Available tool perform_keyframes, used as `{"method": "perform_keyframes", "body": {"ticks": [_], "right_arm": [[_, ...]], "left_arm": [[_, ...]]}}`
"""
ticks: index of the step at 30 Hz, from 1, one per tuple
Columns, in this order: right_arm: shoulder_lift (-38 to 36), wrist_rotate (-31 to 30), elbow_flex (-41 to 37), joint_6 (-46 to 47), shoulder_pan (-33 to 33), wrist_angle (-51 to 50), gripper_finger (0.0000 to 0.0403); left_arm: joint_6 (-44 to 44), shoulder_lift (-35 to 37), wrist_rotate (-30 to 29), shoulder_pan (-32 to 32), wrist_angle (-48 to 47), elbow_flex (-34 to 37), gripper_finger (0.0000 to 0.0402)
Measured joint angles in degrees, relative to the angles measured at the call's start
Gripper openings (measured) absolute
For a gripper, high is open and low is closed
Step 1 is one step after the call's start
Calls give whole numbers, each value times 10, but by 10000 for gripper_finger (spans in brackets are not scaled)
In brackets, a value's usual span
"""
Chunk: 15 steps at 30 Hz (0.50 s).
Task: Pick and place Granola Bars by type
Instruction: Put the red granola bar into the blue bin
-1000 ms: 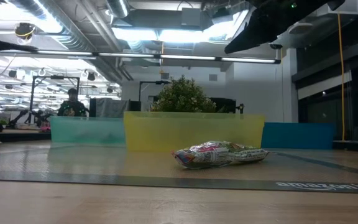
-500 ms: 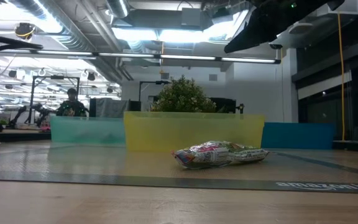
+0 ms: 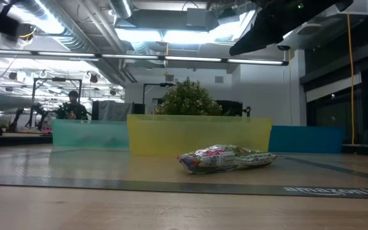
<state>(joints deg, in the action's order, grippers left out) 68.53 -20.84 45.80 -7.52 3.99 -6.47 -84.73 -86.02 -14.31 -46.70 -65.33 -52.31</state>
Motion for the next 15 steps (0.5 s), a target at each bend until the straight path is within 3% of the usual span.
{"method": "perform_keyframes", "body": {"ticks": [3, 6, 15], "right_arm": [[12, 3, 0, -17, 0, 47, 229], [30, 53, 0, -36, -4, 137, 229], [121, 361, 0, -45, -19, 390, 229]], "left_arm": [[7, 0, -83, 7, -44, -40, 23], [42, 1, -165, 18, -53, -75, 21], [180, 1, -394, 52, -32, -138, 21]]}}
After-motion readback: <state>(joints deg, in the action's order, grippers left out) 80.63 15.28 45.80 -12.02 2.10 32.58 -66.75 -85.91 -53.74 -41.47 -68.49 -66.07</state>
